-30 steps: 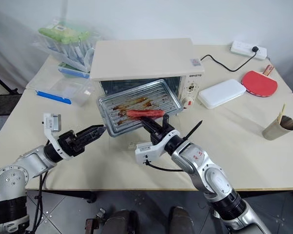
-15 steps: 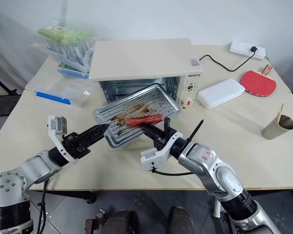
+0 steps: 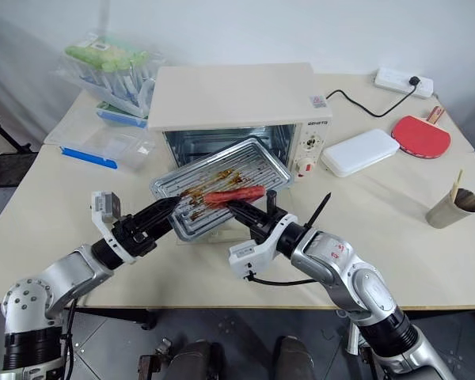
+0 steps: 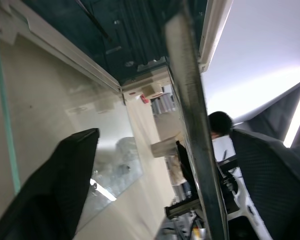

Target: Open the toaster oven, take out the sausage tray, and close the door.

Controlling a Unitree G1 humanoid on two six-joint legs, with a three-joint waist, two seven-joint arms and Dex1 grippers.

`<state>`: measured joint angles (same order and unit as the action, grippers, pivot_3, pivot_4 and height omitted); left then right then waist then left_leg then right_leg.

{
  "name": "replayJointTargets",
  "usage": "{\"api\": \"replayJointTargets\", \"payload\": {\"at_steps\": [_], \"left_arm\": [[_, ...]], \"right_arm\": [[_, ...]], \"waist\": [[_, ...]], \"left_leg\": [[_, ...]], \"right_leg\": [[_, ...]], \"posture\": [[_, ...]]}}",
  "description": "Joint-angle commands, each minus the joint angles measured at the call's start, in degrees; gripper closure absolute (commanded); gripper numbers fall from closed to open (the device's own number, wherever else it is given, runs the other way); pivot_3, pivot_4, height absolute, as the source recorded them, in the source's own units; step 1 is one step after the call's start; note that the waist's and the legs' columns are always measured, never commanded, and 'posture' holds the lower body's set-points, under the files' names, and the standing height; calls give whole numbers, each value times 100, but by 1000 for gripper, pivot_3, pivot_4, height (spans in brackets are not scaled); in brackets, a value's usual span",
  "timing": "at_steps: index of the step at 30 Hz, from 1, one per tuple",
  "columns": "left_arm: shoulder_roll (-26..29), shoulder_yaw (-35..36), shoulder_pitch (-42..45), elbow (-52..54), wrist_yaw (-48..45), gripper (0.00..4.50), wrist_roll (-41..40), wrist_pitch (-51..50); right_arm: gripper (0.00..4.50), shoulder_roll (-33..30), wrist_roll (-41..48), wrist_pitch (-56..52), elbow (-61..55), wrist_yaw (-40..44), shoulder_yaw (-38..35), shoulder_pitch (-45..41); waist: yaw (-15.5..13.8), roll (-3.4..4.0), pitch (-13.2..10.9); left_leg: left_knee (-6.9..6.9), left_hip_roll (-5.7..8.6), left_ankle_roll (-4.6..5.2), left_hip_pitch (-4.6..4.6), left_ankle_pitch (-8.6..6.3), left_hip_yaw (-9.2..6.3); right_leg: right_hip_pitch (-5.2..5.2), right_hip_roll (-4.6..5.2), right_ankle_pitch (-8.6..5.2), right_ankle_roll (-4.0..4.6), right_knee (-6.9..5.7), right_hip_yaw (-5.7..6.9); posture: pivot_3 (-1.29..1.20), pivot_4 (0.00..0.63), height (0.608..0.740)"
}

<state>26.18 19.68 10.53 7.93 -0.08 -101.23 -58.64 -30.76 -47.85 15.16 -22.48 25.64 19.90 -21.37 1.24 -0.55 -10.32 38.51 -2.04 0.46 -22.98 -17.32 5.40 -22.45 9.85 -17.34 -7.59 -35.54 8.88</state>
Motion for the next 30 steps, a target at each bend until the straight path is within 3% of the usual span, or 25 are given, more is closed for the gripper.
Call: {"api": "replayJointTargets", "payload": {"at_steps": [1, 11, 13, 24, 30], "left_arm": [[159, -82, 32, -1, 6, 1423, -268, -23], [393, -332, -81, 99, 394, 4173, -591, 64], [441, -397, -145, 143, 483, 4482, -663, 82], [659, -730, -580, 366, 1226, 4500, -1169, 298], [629, -763, -717, 485, 1502, 4500, -1177, 365]], "right_arm": [[4500, 36, 131, 94, -376, -12, -154, -52], [4500, 113, 467, 102, -347, 261, -148, -38], [4500, 154, 489, 87, -310, 295, -154, -50], [4500, 160, 706, 306, -135, 517, -137, -67], [4500, 48, 1302, 207, -68, 1206, -90, 84]], "waist": [[1, 0, 0], [-10, 0, 0], [-7, 0, 0], [-8, 0, 0], [-86, 0, 0]], "left_leg": [[0, 0, 0, 0, 0, 0], [0, 0, 0, 0, 0, 1], [0, 0, 0, 0, 0, 1], [0, 0, 0, 1, 0, 2], [2, 0, 0, 2, 0, 5]], "right_leg": [[0, 0, 0, 0, 0, 0], [0, 0, 0, 0, 1, -2], [0, 0, 0, 0, 1, -3], [0, -1, -1, 1, 3, -9], [2, -2, -1, 2, 5, -11]], "posture": [[0, 150, 740], [0, 150, 740], [0, 150, 740], [0, 150, 740], [0, 150, 740]]}}
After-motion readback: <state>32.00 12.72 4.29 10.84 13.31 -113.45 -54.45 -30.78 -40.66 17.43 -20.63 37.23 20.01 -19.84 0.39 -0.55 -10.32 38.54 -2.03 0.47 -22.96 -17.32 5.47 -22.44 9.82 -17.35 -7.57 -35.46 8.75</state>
